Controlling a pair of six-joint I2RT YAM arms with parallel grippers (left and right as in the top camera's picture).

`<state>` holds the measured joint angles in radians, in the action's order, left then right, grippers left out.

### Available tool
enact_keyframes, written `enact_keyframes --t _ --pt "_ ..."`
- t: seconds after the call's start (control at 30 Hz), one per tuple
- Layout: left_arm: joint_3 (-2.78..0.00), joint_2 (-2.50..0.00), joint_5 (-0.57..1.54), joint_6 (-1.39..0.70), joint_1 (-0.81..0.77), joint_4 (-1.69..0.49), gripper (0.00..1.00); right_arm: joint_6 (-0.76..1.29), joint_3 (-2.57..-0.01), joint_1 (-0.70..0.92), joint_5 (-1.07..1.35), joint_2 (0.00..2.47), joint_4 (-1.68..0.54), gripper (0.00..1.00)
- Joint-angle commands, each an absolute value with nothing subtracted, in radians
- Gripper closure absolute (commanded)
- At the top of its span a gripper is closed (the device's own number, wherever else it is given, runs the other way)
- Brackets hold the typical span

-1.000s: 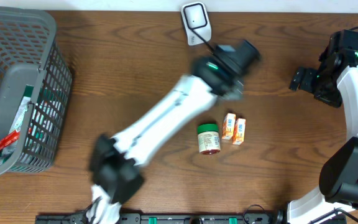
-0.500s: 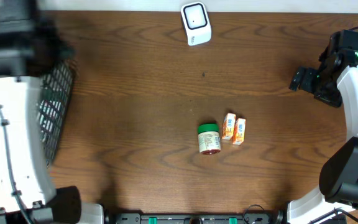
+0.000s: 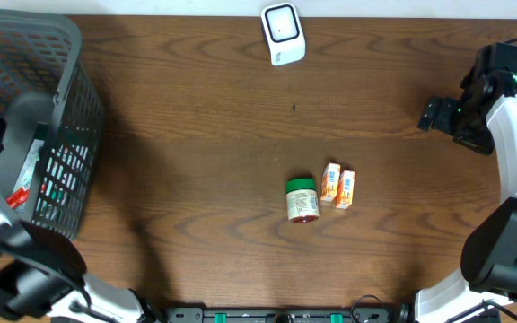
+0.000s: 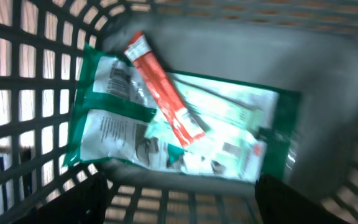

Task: Scan the item barcode
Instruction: 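Retract the left gripper back over the basket, then grasp the red stick packets inside the basket with the left gripper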

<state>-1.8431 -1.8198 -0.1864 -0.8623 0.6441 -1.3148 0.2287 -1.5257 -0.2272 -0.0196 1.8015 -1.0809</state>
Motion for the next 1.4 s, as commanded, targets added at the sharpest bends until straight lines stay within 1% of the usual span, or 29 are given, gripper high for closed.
enact_keyframes --t 0.0,0.27,0.63,1.07,1.1,1.13,1.37 --pt "-1.834 -1.883 -0.192 -0.919 0.668 -1.311 0.24 0.220 -1.537 -0.228 -0.029 1.790 -1.081 0.01" --pt "-1.834 -2.020 -0.192 -0.939 0.670 -1.271 0.24 0.220 -1.537 -0.228 -0.029 1.790 -1.081 0.01" --pt "-1.824 -2.122 -0.196 -0.941 0.672 -1.207 0.25 0.220 -1.537 -0.228 -0.029 1.790 -1.082 0.01" --pt "-1.653 -2.127 -0.196 -0.942 0.674 -1.039 0.25 0.220 -1.537 -0.228 -0.029 1.790 -1.081 0.01" --pt "-1.643 -2.127 -0.196 -0.942 0.675 -1.027 0.28 0.220 -1.537 -0.228 -0.029 1.790 -1.081 0.01" --pt "-1.640 -2.127 -0.195 -0.942 0.678 -1.023 0.34 0.220 -1.537 -0.228 -0.029 1.790 -1.081 0.01" --pt "-1.671 -2.076 -0.196 -0.940 0.682 -1.050 0.51 0.220 -1.537 -0.228 -0.029 1.790 -1.081 0.01"
